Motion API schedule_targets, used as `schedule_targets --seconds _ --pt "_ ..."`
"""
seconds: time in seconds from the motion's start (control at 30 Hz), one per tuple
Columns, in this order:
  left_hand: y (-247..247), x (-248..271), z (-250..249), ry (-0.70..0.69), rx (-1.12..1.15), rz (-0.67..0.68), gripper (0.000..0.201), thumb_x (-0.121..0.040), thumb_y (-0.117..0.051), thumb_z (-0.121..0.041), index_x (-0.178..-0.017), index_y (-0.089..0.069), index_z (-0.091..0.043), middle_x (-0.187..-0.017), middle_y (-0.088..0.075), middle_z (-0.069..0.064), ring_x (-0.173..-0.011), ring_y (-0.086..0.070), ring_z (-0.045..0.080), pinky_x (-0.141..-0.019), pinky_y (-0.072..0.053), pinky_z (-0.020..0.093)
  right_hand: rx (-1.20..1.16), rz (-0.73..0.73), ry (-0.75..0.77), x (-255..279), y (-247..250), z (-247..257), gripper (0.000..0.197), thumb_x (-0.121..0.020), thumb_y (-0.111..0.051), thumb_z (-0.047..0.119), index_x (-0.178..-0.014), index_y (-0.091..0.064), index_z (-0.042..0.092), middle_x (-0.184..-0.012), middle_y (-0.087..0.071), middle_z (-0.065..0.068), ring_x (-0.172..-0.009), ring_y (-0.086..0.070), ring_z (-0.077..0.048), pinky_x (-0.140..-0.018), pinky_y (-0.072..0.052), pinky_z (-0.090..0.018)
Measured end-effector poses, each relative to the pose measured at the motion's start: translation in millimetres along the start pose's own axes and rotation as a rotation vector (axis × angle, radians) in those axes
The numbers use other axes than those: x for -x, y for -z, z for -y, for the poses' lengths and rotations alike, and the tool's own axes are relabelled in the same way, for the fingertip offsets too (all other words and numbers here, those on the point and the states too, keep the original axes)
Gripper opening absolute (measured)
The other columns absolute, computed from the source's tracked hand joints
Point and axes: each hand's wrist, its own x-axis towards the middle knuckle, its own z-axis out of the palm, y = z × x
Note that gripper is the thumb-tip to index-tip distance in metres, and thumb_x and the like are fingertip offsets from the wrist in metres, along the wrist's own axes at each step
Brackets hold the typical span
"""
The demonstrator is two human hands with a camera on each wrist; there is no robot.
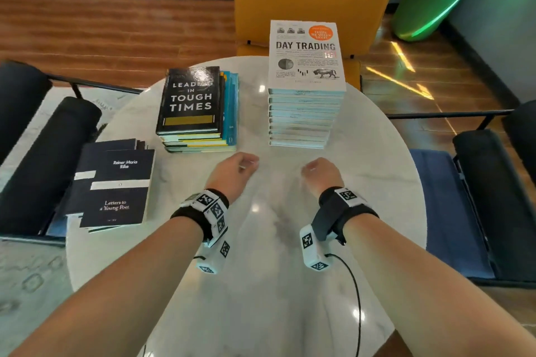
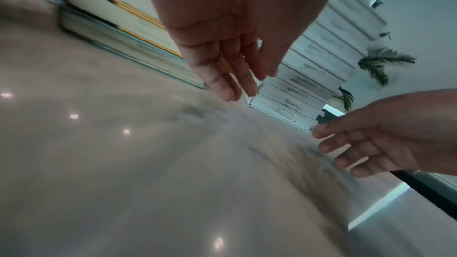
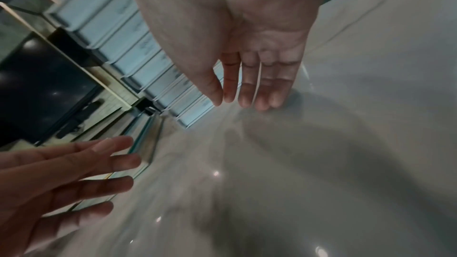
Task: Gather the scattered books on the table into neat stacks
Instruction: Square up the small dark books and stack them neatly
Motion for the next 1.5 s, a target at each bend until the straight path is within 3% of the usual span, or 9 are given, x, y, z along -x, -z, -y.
schedule_targets --seconds 0.3,0.43,0.63,0.8,0.97,1.17,1.27,1.4,1.5 --pt "90 79 65 0.115 -0.064 -0.466 0.024 -0.099 -0.048 -0.029 -0.113 -0.067 -0.021 -0.109 -0.065 -0.001 -0.097 -0.06 0.017 -0.081 -0.042 0.027 0.145 0.229 0.211 60 -77 55 0.032 -0.097 -0.045 0.025 -0.105 -0.067 0.003 -0.111 -0.068 -0.014 -0.107 -0.061 -0.031 -0.088 -0.044 -0.03" --pt "148 82 110 0.297 -0.249 -0.618 0.04 -0.093 -0.054 -0.037 -0.13 -0.056 -0.021 -0.133 -0.051 0.011 -0.123 -0.042 0.031 -0.103 -0.035 0.043 0.193 0.316 0.243 67 -110 91 0.036 -0.098 -0.04 0.021 -0.114 -0.065 0.001 -0.122 -0.064 -0.016 -0.115 -0.058 -0.032 -0.095 -0.043 -0.033" --pt "203 58 172 0.582 -0.153 -0.336 0.09 -0.084 -0.058 -0.059 -0.148 -0.026 -0.005 -0.149 -0.037 0.02 -0.136 -0.036 0.038 -0.11 -0.03 0.047 0.189 0.461 0.193 71 -163 148 0.05 -0.099 -0.035 0.047 -0.099 -0.064 0.008 -0.124 -0.061 -0.017 -0.121 -0.054 -0.033 -0.093 -0.038 -0.032" --pt "219 42 191 0.486 0.025 -0.149 0.065 -0.09 -0.05 -0.058 -0.129 -0.055 -0.006 -0.129 -0.06 0.01 -0.117 -0.056 0.029 -0.093 -0.038 0.032 -0.028 0.434 0.117 65 -211 181 0.053 -0.092 -0.042 0.06 -0.08 -0.057 0.011 -0.09 -0.062 -0.012 -0.093 -0.064 -0.033 -0.077 -0.04 -0.03" --pt "226 36 184 0.515 0.078 -0.088 0.056 -0.086 -0.05 -0.065 -0.1 -0.063 -0.013 -0.101 -0.064 0.005 -0.091 -0.059 0.023 -0.08 -0.039 0.028 -0.229 0.466 0.101 68 -231 200 0.043 -0.086 -0.062 0.049 -0.111 -0.066 0.014 -0.103 -0.07 -0.003 -0.085 -0.063 -0.019 -0.078 -0.044 -0.026" --pt "218 41 183 0.508 0.34 0.017 0.056 -0.064 -0.082 -0.054 -0.103 -0.069 -0.017 -0.097 -0.073 0.001 -0.085 -0.07 0.016 -0.071 -0.055 0.026 -0.266 0.475 0.085 71 -228 195 0.035 -0.086 -0.067 0.037 -0.111 -0.067 0.012 -0.111 -0.071 -0.006 -0.099 -0.067 -0.024 -0.093 -0.05 -0.033" --pt "204 47 179 0.545 0.499 0.076 0.065 -0.051 -0.091 -0.048 -0.104 -0.071 -0.015 -0.096 -0.076 0.004 -0.085 -0.074 0.02 -0.078 -0.06 0.038 -0.381 0.475 0.029 81 -217 178 0.024 -0.085 -0.069 0.028 -0.105 -0.066 0.015 -0.107 -0.07 -0.006 -0.092 -0.066 -0.022 -0.084 -0.05 -0.028" --pt "186 62 162 0.539 0.523 0.175 0.037 -0.069 -0.086 -0.022 -0.101 -0.071 -0.008 -0.09 -0.076 0.008 -0.071 -0.073 0.014 -0.057 -0.055 0.023 -0.533 0.464 -0.022 98 -202 142 0.024 -0.083 -0.069 0.013 -0.107 -0.067 0.009 -0.097 -0.071 -0.007 -0.079 -0.067 -0.018 -0.064 -0.051 -0.019" --pt "172 70 151 0.526 0.5 0.248 0.053 -0.062 -0.09 -0.016 -0.108 -0.07 -0.003 -0.1 -0.075 0.012 -0.085 -0.072 0.022 -0.068 -0.059 0.029 -0.564 0.435 -0.022 113 -189 118 0.027 -0.08 -0.068 0.006 -0.107 -0.068 0.003 -0.091 -0.07 -0.007 -0.072 -0.066 -0.014 -0.057 -0.05 -0.013"
